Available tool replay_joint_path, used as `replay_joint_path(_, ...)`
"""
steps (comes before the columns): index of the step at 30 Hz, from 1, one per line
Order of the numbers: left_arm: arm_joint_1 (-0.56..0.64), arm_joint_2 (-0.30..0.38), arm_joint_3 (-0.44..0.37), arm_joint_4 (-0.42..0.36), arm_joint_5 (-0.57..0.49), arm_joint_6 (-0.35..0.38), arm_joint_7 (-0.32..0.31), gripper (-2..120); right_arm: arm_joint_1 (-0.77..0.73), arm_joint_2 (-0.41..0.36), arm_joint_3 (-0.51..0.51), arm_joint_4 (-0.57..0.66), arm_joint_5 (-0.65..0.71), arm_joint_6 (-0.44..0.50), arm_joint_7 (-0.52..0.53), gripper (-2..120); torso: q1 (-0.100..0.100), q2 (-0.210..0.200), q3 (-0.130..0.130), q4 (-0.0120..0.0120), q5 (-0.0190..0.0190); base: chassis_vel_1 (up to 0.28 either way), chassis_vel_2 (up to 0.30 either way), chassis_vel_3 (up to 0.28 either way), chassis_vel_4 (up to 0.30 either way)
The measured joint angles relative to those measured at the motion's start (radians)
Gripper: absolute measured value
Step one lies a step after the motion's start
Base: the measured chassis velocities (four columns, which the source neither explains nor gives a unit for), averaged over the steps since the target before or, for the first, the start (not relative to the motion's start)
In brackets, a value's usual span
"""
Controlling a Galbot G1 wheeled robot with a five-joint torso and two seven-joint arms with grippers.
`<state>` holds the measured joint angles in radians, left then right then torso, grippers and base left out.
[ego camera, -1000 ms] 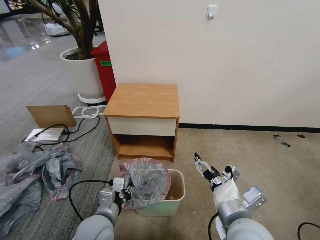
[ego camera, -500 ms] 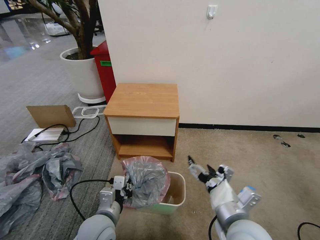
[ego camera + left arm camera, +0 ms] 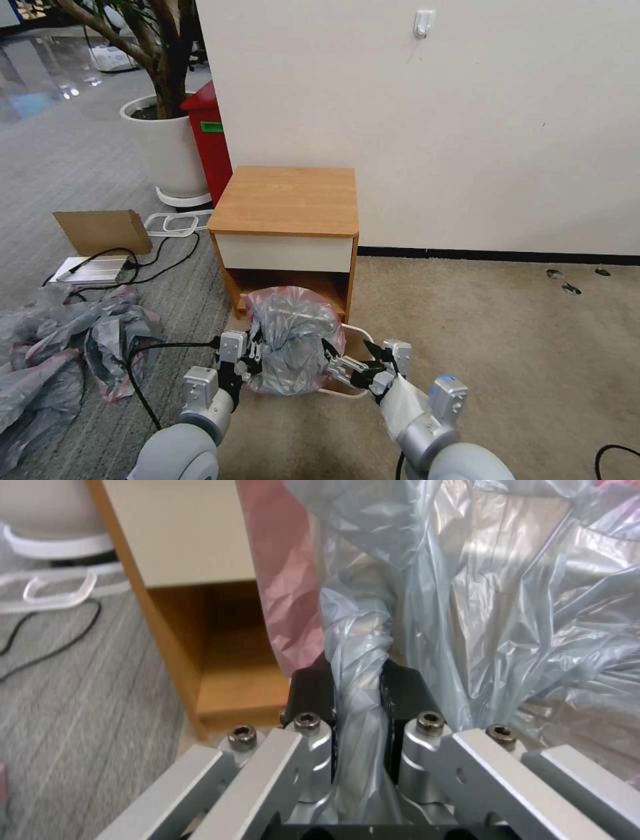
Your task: Pick up the garbage bag from the table and place it over the trash can.
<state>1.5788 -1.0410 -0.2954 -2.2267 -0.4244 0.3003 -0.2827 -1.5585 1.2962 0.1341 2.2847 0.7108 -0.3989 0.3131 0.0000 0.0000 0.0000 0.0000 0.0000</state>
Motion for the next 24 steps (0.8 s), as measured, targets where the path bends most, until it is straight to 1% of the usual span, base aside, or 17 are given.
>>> replay_joint_path(2, 0.005, 0.005, -0.007, -0.006, 0.011, -0.012, 0.013, 9, 0.016, 0.011, 0.002, -0.007, 0.048, -0.003, 0.027, 98, 0.000, 0.000, 0.000, 0.0000, 0.0000, 0.000, 0.000, 0.000, 0.000)
replay_joint_path(4, 0.007, 0.006, -0.009, -0.007, 0.016, -0.018, 0.017, 9, 0.022, 0.015, 0.003, -0.011, 0.062, -0.003, 0.036, 97, 0.000, 0.000, 0.000, 0.0000, 0.0000, 0.000, 0.000, 0.000, 0.000)
replay_joint_path(6, 0.011, 0.007, -0.013, -0.007, 0.029, -0.029, 0.028, 9, 0.035, 0.024, 0.005, -0.024, 0.079, -0.002, 0.048, 93, 0.000, 0.000, 0.000, 0.0000, 0.0000, 0.000, 0.000, 0.000, 0.000)
replay_joint_path(7, 0.013, 0.007, -0.015, -0.008, 0.034, -0.034, 0.033, 9, 0.040, 0.028, 0.006, -0.029, 0.084, 0.000, 0.052, 89, 0.000, 0.000, 0.000, 0.0000, 0.0000, 0.000, 0.000, 0.000, 0.000)
replay_joint_path(8, 0.013, 0.007, -0.015, -0.008, 0.034, -0.034, 0.033, 9, 0.040, 0.028, 0.006, -0.029, 0.084, 0.000, 0.052, 89, 0.000, 0.000, 0.000, 0.0000, 0.0000, 0.000, 0.000, 0.000, 0.000)
replay_joint_path(11, 0.018, 0.007, -0.018, -0.010, 0.039, -0.046, 0.044, 9, 0.047, 0.031, 0.006, -0.036, 0.096, 0.003, 0.055, 77, 0.000, 0.000, 0.000, 0.0000, 0.0000, 0.000, 0.000, 0.000, 0.000)
replay_joint_path(12, 0.022, 0.007, -0.022, -0.013, 0.039, -0.051, 0.050, 9, 0.050, 0.033, 0.007, -0.042, 0.098, 0.006, 0.055, 69, 0.000, 0.000, 0.000, 0.0000, 0.0000, 0.000, 0.000, 0.000, 0.000)
replay_joint_path(14, 0.024, 0.007, -0.024, -0.015, 0.039, -0.053, 0.052, 9, 0.052, 0.033, 0.007, -0.045, 0.098, 0.008, 0.055, 68, 0.000, 0.000, 0.000, 0.0000, 0.0000, 0.000, 0.000, 0.000, 0.000)
replay_joint_path(16, 0.026, 0.006, -0.028, -0.018, 0.039, -0.056, 0.054, 9, 0.056, 0.035, 0.006, -0.049, 0.098, 0.013, 0.055, 59, 0.000, 0.000, 0.000, 0.0000, 0.0000, 0.000, 0.000, 0.000, 0.000)
replay_joint_path(17, 0.027, 0.005, -0.030, -0.019, 0.038, -0.057, 0.055, 9, 0.057, 0.036, 0.005, -0.049, 0.098, 0.018, 0.055, 52, 0.000, 0.000, 0.000, 0.0001, 0.0000, 0.000, 0.000, 0.000, 0.000)
replay_joint_path(18, 0.027, 0.005, -0.030, -0.019, 0.038, -0.057, 0.055, 9, 0.057, 0.036, 0.005, -0.049, 0.098, 0.018, 0.055, 52, 0.000, 0.000, 0.000, 0.0001, 0.0000, 0.000, 0.000, 0.000, 0.000)
replay_joint_path(19, 0.027, 0.003, -0.030, -0.019, 0.037, -0.057, 0.055, 9, 0.057, 0.036, 0.005, -0.049, 0.098, 0.020, 0.055, 48, 0.000, 0.000, 0.000, 0.0000, 0.0000, 0.000, 0.000, 0.000, 0.000)
replay_joint_path(20, 0.027, 0.001, -0.031, -0.019, 0.036, -0.057, 0.055, 9, 0.056, 0.036, 0.004, -0.048, 0.098, 0.023, 0.054, 42, 0.000, 0.000, 0.000, 0.0000, 0.0000, 0.000, 0.000, 0.000, 0.000)
replay_joint_path(21, 0.027, -0.001, -0.031, -0.019, 0.036, -0.057, 0.055, 9, 0.056, 0.036, 0.003, -0.047, 0.097, 0.025, 0.053, 39, 0.000, 0.000, 0.000, 0.0000, 0.0000, 0.000, 0.000, 0.000, 0.000)
replay_joint_path(22, 0.027, -0.001, -0.031, -0.019, 0.036, -0.057, 0.055, 9, 0.056, 0.036, 0.003, -0.047, 0.097, 0.025, 0.053, 39, 0.000, 0.000, 0.000, 0.0000, 0.0000, 0.000, 0.000, 0.000, 0.000)
replay_joint_path(24, 0.028, -0.005, -0.029, -0.020, 0.029, -0.056, 0.055, 9, 0.056, 0.036, 0.002, -0.046, 0.095, 0.030, 0.051, 30, 0.000, 0.000, 0.000, 0.0000, 0.0000, 0.000, 0.000, 0.000, 0.000)
